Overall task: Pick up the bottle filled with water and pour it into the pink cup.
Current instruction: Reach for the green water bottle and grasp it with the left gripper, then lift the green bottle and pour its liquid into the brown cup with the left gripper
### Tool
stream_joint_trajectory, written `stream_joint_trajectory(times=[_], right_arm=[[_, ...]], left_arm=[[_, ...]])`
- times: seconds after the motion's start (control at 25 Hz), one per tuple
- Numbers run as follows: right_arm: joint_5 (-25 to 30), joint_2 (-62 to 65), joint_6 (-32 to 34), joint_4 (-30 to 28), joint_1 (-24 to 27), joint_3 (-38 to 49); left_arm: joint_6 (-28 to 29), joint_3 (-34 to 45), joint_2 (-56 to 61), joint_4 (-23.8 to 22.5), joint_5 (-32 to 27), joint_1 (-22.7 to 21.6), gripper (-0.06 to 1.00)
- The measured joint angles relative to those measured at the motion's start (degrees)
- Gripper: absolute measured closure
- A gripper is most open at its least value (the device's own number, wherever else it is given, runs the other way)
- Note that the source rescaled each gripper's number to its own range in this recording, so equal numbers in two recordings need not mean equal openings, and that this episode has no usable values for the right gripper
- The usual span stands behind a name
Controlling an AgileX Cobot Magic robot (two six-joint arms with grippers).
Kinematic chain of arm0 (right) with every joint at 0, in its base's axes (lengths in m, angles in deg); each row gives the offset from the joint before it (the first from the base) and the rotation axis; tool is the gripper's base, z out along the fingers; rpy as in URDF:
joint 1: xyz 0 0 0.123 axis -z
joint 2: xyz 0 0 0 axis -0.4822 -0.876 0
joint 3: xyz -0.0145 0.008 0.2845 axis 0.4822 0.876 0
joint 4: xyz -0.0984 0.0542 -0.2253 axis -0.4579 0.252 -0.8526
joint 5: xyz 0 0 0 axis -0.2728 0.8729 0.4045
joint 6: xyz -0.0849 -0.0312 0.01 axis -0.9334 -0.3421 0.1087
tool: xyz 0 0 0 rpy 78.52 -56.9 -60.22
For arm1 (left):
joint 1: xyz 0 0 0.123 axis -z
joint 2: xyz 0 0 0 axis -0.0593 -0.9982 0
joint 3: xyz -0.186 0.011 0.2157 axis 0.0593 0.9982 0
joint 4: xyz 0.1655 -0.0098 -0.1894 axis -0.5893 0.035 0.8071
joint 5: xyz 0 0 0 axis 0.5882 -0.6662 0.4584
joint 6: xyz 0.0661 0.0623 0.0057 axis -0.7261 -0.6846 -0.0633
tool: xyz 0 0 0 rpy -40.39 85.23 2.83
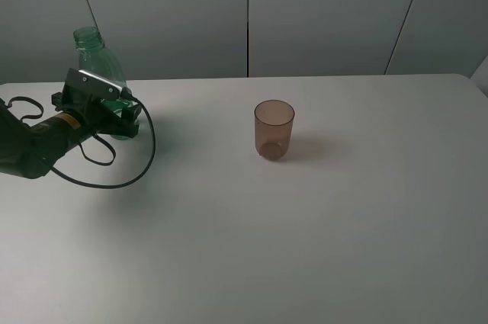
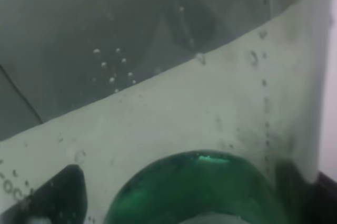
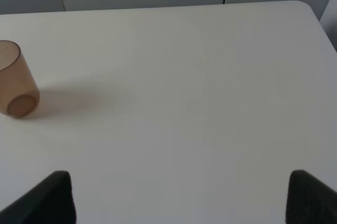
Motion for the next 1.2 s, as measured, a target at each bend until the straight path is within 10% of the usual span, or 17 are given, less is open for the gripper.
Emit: stream_joint_trajectory(times=[0.24,0.28,0.36,0.4,0.72,1.2], right_arm=[[0.0,0.0,0.0,0.0,0.0,0.0],[0.0,0.0,0.0,0.0,0.0,0.0],[0.0,0.0,0.0,0.0,0.0,0.0],[0.0,0.0,0.0,0.0,0.0,0.0],[0.0,0.0,0.0,0.0,0.0,0.0],[0.0,0.0,0.0,0.0,0.0,0.0]], left_arm=[[1.7,-0.9,-0.1,-0.5,0.3,0.0,-0.03],[1.7,-0.9,-0.1,-0.5,0.4,0.0,0.09],[2.2,-0.9,-0.1,-0.6,0.5,0.0,0.75],[2.2,-0.9,-0.1,-0.6,0.5,0.0,0.92],[3.0,-1.2,0.0,-1.1,0.2,0.0,0.92],[2.1,-20.4,3.8,-15.2,-10.0,4.3,0.92]])
